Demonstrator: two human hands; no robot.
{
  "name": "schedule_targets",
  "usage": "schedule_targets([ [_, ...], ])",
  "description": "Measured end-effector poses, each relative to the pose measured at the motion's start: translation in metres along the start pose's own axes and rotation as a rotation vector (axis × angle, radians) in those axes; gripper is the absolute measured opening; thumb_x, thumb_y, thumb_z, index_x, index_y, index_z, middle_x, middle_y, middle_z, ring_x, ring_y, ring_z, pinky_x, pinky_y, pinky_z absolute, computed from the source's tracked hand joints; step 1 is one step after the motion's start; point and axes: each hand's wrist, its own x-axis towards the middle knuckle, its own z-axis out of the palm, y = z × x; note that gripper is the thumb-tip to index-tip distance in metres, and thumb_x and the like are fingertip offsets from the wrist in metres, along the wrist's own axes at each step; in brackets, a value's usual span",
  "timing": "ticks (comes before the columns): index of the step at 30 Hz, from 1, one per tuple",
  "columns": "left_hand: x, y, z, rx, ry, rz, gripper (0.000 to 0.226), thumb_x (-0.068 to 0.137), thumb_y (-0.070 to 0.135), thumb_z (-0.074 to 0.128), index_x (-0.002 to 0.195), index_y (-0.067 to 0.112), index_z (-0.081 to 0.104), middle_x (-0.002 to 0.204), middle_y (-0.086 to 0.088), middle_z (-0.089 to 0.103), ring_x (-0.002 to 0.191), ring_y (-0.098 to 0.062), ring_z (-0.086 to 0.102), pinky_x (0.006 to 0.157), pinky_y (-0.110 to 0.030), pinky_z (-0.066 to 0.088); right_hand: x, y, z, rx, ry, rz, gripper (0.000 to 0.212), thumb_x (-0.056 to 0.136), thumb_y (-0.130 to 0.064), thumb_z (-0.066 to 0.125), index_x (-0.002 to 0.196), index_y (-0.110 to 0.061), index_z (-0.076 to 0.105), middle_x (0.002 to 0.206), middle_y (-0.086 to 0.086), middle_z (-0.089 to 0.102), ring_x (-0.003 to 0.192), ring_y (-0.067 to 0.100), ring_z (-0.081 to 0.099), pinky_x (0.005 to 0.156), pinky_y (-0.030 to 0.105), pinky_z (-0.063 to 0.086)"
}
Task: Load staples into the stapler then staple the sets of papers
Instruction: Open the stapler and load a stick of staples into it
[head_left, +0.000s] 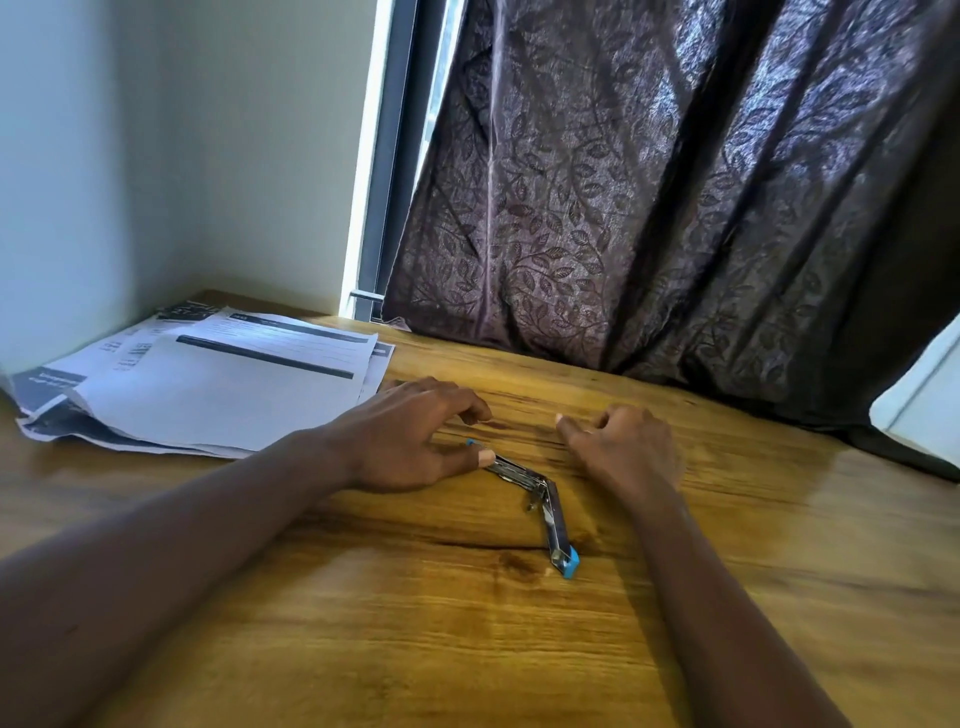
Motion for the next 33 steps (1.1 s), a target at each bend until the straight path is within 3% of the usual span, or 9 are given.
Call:
schedule_targets([
  [2, 0.0, -0.003, 0.0, 0.005, -0.011, -0.01, 0.059, 0.091, 0.069, 0.051, 0.141, 0.037, 0.048, 0.143, 0.013, 0.054, 0.13, -0.005, 0.044, 0.106, -0.037, 0.042, -0.002, 0.001, 0.002, -0.088, -0.068, -0.004, 0.062, 0.078, -0.075, 0.06, 0.11, -0.023, 0.067, 0.114, 0.003, 0.067, 0.111, 0.027, 0.059, 0.089, 0.037, 0.05],
  [5, -0.001, -0.005, 0.0, -0.021, 0.015, -0.03, 0.06, 0.092, 0.071, 0.048, 0.141, 0.037, 0.048, 0.143, 0.013, 0.054, 0.131, -0.006, 0.045, 0.108, -0.041, 0.044, -0.004, -0.003, 0.002, -0.026, -0.07, -0.067, 0.041, 0.084, -0.056, 0.069, 0.111, -0.025, 0.067, 0.114, 0.001, 0.069, 0.107, 0.023, 0.061, 0.088, 0.038, 0.053],
  [7, -0.001, -0.004, -0.001, -0.076, 0.072, -0.044, 0.057, 0.093, 0.067, 0.05, 0.14, 0.034, 0.05, 0.141, 0.012, 0.056, 0.128, -0.006, 0.048, 0.106, -0.042, 0.047, -0.008, -0.01, 0.003, 0.136, -0.053, -0.171, 0.036, 0.086, -0.048, 0.072, 0.114, -0.026, 0.068, 0.111, -0.003, 0.069, 0.099, 0.015, 0.063, 0.084, 0.036, 0.056],
  [11, 0.0, 0.003, -0.002, -0.271, 0.251, -0.085, 0.05, 0.094, 0.05, 0.063, 0.139, 0.033, 0.05, 0.126, 0.015, 0.06, 0.109, -0.004, 0.061, 0.09, -0.032, 0.058, -0.028, -0.031, 0.0, 0.706, -0.109, -0.346, 0.03, 0.085, -0.022, 0.078, 0.114, -0.03, 0.071, 0.114, -0.009, 0.067, 0.096, 0.004, 0.062, 0.078, 0.019, 0.054],
  [16, 0.002, 0.009, -0.005, -0.445, 0.328, -0.199, 0.048, 0.093, 0.038, 0.07, 0.137, 0.035, 0.051, 0.109, 0.017, 0.062, 0.086, -0.008, 0.067, 0.069, -0.02, 0.057, -0.039, -0.042, 0.004, 0.934, -0.237, -0.453, 0.035, 0.081, -0.013, 0.083, 0.112, -0.027, 0.075, 0.115, -0.008, 0.071, 0.106, 0.006, 0.066, 0.095, 0.035, 0.057],
  [22, 0.001, 0.007, -0.003, -0.587, 0.329, -0.219, 0.027, 0.093, 0.022, 0.072, 0.119, 0.026, 0.066, 0.095, 0.004, 0.073, 0.085, -0.015, 0.073, 0.075, -0.037, 0.064, -0.042, -0.048, -0.003, 1.232, -0.291, -0.4, 0.038, 0.078, 0.0, 0.083, 0.11, -0.018, 0.076, 0.11, 0.005, 0.076, 0.105, 0.021, 0.071, 0.086, 0.037, 0.061],
  [25, 0.002, 0.006, -0.005, -0.705, 0.353, -0.24, 0.023, 0.092, 0.014, 0.073, 0.114, 0.021, 0.069, 0.089, -0.002, 0.076, 0.081, -0.02, 0.075, 0.074, -0.036, 0.064, -0.04, -0.048, -0.007, 1.362, -0.367, -0.33, 0.034, 0.086, 0.006, 0.072, 0.117, -0.008, 0.072, 0.112, 0.013, 0.075, 0.099, 0.023, 0.071, 0.09, 0.038, 0.061],
  [29, 0.002, 0.002, -0.007, -0.813, 0.352, -0.279, 0.026, 0.092, 0.01, 0.072, 0.116, 0.021, 0.068, 0.086, -0.008, 0.077, 0.078, -0.021, 0.074, 0.075, -0.034, 0.063, -0.041, -0.049, -0.014, 1.607, -0.625, -0.155, 0.037, 0.095, 0.018, 0.045, 0.12, 0.004, 0.067, 0.115, 0.023, 0.073, 0.107, 0.032, 0.071, 0.095, 0.036, 0.058],
  [33, 0.001, 0.002, -0.008, -0.857, 0.342, -0.265, 0.037, 0.094, 0.009, 0.069, 0.125, 0.029, 0.068, 0.088, -0.01, 0.076, 0.077, -0.02, 0.073, 0.071, -0.031, 0.061, -0.044, -0.051, -0.016, 1.686, -0.689, -0.111, 0.032, 0.095, 0.014, 0.051, 0.122, 0.005, 0.066, 0.117, 0.024, 0.073, 0.108, 0.029, 0.072, 0.093, 0.034, 0.059],
])
